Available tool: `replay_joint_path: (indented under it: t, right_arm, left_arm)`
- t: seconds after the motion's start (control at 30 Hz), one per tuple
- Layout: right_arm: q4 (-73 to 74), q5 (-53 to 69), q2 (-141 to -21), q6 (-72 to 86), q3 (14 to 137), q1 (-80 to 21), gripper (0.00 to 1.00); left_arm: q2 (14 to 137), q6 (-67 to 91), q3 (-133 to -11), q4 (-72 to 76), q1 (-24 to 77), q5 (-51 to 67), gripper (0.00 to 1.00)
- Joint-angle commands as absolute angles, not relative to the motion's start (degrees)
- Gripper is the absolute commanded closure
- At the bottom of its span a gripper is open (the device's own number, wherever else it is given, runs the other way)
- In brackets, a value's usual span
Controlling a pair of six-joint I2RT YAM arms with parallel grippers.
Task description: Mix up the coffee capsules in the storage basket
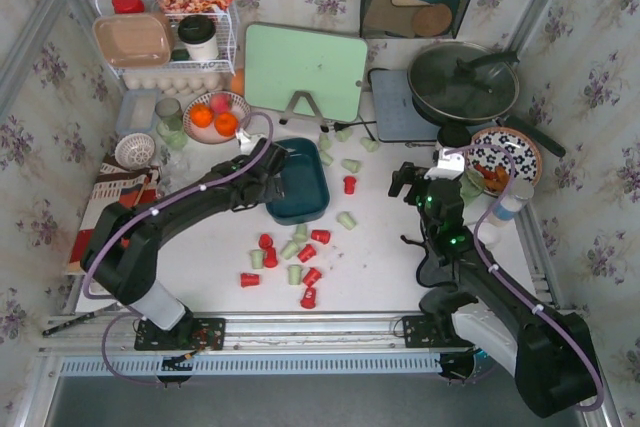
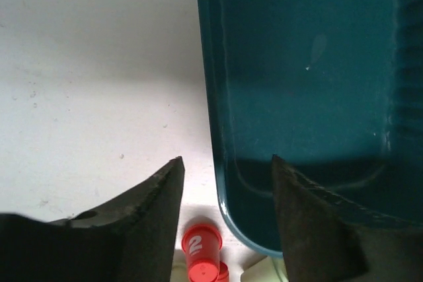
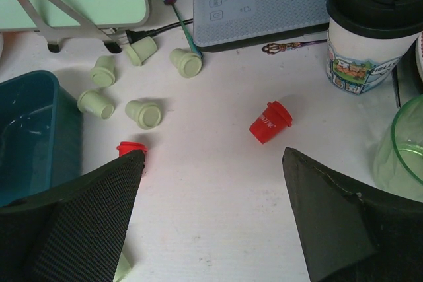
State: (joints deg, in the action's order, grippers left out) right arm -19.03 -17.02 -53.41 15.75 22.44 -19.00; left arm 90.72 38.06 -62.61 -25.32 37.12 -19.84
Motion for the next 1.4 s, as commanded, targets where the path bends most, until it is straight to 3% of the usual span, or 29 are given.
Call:
replay_joint_path:
  t: [0.0,0.1,0.23,0.4,0.87,1.2,1.37]
  right_arm:
    - [-18.9,-16.6,-54.0,15.3,23.2,-19.0,0.07]
    - [-18.3,-16.7,-54.5,15.2,23.6,-19.0,0.06]
    - [-17.8,-16.9,-54.5,15.2,23.8,-19.0,0.07]
    - [-17.8,-17.0,-55.0,15.2,23.9,-19.0,0.06]
    - [-18.5,-14.2,-58.0,14.6,24.6,-19.0,0.06]
    - [-20.6,-11.1,-61.0,13.8,24.5,-19.1,0.09]
    - [-21.5,-9.3,-62.4,13.4,24.5,-19.0,0.09]
  left_arm:
    - [94.0,39.0,-64.0,-23.4,37.1,-21.1,0.49]
    - [96.4,39.0,-64.9,-23.1,37.0,-21.2,0.64]
    - [99.7,38.5,-66.9,-24.6,36.3,-21.7,0.71]
    - [100.4,34.3,-68.2,-25.0,33.5,-21.1,1.0]
    - [106.7,14.1,-75.9,-21.0,20.0,-3.3,1.0]
    - [111.0,11.6,-82.8,-21.8,19.3,-5.2,1.0]
    - [109.9,13.3,-82.7,-23.7,18.2,-7.0,0.82]
